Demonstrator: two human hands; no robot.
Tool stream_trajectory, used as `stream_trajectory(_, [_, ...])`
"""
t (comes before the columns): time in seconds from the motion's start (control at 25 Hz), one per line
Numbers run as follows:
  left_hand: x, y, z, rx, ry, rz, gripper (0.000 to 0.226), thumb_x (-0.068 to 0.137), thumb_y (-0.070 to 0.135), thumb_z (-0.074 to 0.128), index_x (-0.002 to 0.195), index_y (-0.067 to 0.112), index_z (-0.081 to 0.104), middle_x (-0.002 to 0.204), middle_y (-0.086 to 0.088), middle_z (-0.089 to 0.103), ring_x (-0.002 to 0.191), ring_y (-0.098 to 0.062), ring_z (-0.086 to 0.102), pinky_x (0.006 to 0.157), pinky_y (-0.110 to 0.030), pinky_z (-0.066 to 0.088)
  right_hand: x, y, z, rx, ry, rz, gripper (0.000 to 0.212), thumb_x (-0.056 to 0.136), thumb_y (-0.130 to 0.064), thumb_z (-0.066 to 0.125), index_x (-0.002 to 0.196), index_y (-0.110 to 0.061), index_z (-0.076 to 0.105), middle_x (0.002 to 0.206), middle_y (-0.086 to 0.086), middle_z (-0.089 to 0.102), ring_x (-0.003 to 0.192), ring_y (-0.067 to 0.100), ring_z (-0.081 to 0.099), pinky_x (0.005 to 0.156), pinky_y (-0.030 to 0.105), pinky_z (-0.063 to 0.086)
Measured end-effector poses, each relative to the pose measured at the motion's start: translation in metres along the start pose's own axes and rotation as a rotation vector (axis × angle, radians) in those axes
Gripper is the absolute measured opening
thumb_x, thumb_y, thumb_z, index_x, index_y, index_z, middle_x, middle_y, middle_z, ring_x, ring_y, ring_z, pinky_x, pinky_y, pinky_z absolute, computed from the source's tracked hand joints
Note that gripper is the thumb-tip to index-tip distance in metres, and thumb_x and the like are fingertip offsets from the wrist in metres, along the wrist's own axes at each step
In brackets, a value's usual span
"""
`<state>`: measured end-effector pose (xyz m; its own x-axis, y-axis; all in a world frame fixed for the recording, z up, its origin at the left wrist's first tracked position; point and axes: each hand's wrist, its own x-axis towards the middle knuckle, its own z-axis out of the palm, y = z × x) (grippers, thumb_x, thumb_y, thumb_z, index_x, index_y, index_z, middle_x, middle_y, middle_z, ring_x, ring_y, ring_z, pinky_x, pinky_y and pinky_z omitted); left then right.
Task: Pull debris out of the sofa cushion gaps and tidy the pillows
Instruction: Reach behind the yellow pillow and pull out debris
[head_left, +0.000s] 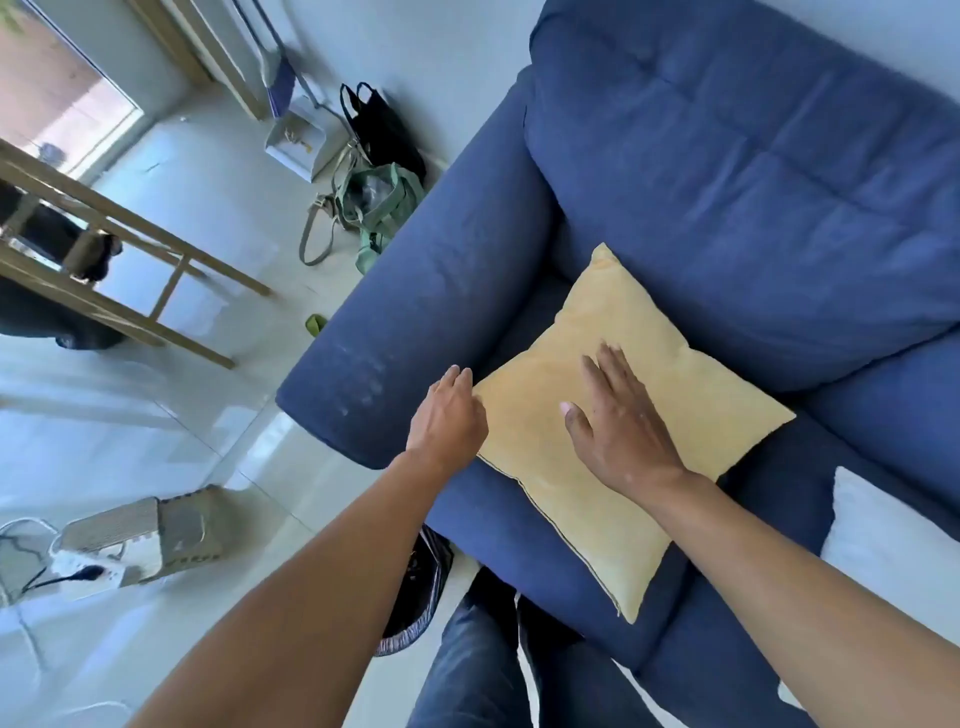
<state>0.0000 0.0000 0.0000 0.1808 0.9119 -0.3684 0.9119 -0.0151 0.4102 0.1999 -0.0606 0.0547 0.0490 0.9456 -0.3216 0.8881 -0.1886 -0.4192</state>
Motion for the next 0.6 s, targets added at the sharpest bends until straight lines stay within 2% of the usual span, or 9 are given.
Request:
stream_trajectory(0.16, [0.059,-0.02,0.051,-0.045,-0.048,-0.12,0.021,0.098,0.013,0.037,0.108,0.002,0.052,0.108,-0.006,0.053,0.098,-0.029,0.054,0.074,-0.043,0.049,0.047,0.02,0.036,0.026,-0.033,0.026,0.059,0.105,-0.029,0.047,0.155,-0.004,0.03,0.169,0.017,0.015,0.158,0.028,0.007,0.125,0.042,0.02])
stream_trajectory(0.24, [0.084,-0.028,0.073,-0.086,-0.081,-0.146,0.027,0.099,0.012,0.035,0.117,0.002,0.052,0.12,-0.01,0.055,0.11,-0.033,0.055,0.081,-0.039,0.046,0.07,0.024,0.056,0.048,-0.039,0.02,0.06,0.105,-0.029,0.048,0.156,-0.004,0.029,0.169,0.014,0.015,0.159,0.025,0.007,0.126,0.04,0.018])
stream_trajectory(0.32, [0.1,-0.035,0.088,-0.15,-0.145,-0.188,0.039,0.104,0.018,0.034,0.139,0.006,0.047,0.145,-0.009,0.05,0.132,-0.03,0.047,0.095,-0.038,0.039,0.092,0.024,0.069,0.061,-0.013,-0.003,0.059,0.104,-0.027,0.049,0.156,-0.005,0.031,0.169,0.012,0.017,0.158,0.023,0.009,0.126,0.038,0.019])
stream_trajectory(0.36, [0.104,-0.04,0.099,-0.181,-0.186,-0.203,0.04,0.106,0.022,0.033,0.141,0.009,0.047,0.145,-0.009,0.053,0.133,-0.03,0.047,0.097,-0.037,0.039,0.104,0.024,0.078,0.06,-0.004,-0.017,0.058,0.104,-0.026,0.05,0.155,-0.006,0.032,0.169,0.011,0.019,0.158,0.022,0.01,0.125,0.037,0.019])
stream_trajectory(0.44, [0.104,-0.051,0.125,-0.228,-0.214,-0.231,0.035,0.107,0.028,0.033,0.121,0.01,0.059,0.117,-0.01,0.067,0.113,-0.033,0.06,0.083,-0.036,0.045,0.129,0.026,0.097,0.057,-0.002,-0.045,0.058,0.104,-0.025,0.051,0.155,-0.006,0.033,0.168,0.01,0.022,0.158,0.022,0.013,0.126,0.037,0.019])
stream_trajectory(0.52, [0.091,-0.058,0.146,-0.249,-0.162,-0.288,0.034,0.107,0.031,0.034,0.095,0.01,0.057,0.09,-0.008,0.066,0.092,-0.033,0.063,0.068,-0.035,0.043,0.153,0.026,0.116,0.055,-0.019,-0.067,0.057,0.104,-0.022,0.051,0.155,-0.004,0.035,0.167,0.012,0.025,0.157,0.025,0.017,0.126,0.036,0.019])
stream_trajectory(0.6, [0.085,-0.062,0.157,-0.259,-0.097,-0.367,0.034,0.106,0.031,0.035,0.086,0.01,0.053,0.082,-0.006,0.062,0.084,-0.034,0.061,0.066,-0.036,0.042,0.179,0.03,0.134,0.045,-0.037,-0.08,0.056,0.103,-0.02,0.053,0.153,-0.002,0.036,0.166,0.014,0.027,0.156,0.028,0.021,0.126,0.037,0.02])
